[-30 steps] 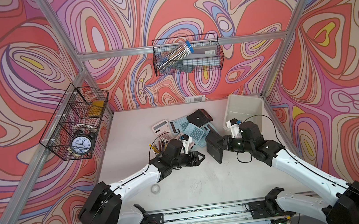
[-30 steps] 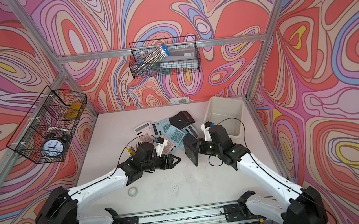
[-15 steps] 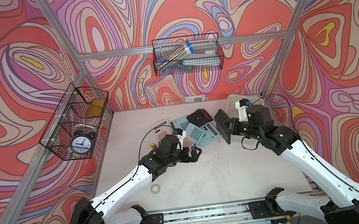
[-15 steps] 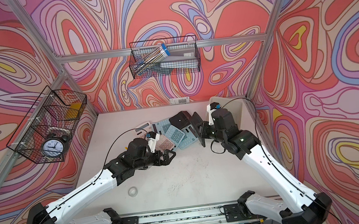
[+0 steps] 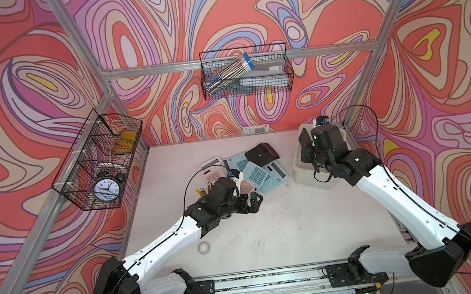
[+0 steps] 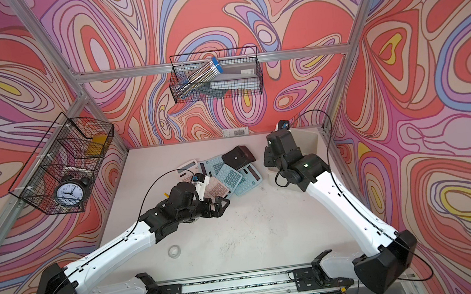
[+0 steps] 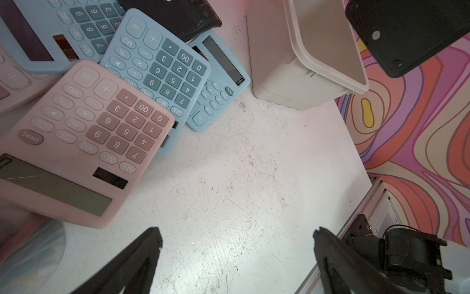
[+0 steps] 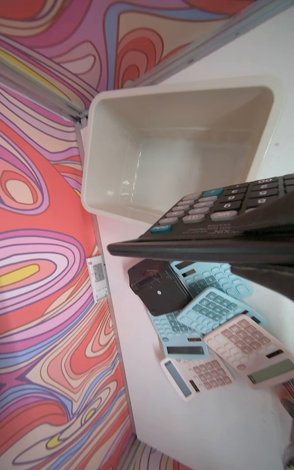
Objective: Put the calculator in the storage box
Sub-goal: Place the calculator in the storage box.
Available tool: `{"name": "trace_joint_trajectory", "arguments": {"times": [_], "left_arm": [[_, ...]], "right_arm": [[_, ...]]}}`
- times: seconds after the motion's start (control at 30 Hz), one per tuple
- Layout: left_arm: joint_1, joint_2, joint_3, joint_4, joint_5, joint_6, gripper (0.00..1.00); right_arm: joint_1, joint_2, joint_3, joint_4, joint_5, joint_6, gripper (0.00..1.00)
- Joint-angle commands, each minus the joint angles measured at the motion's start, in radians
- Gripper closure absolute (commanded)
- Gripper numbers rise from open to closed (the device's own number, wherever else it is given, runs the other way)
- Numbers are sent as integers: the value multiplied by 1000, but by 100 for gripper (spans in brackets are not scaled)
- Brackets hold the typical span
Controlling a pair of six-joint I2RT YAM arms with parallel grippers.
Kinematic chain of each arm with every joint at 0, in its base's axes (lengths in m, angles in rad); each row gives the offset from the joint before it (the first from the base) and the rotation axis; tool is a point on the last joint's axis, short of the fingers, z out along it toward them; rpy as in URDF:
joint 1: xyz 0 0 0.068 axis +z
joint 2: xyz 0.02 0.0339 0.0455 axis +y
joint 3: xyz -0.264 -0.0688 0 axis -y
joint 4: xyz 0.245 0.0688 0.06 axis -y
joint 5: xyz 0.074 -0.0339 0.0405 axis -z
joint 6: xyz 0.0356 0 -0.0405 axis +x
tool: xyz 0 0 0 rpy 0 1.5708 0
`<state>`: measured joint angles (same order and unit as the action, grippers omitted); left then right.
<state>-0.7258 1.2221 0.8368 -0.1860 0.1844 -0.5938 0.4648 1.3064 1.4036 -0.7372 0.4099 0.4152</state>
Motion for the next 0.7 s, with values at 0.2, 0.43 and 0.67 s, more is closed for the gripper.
{"name": "trace_joint_trajectory", "arguments": {"times": [0.2,0.43,0.67], "left_arm": [[0,53,-43,91,32,45,1],[-1,43,-65,99,11,57,1],[-1,45,-73,109,12,57,1]], "right_arm": [[-82,127,54,62,156,-93,100],[-215,252,30,189,67,-86,100],[-282,405,64,265,48,-91,100]]}}
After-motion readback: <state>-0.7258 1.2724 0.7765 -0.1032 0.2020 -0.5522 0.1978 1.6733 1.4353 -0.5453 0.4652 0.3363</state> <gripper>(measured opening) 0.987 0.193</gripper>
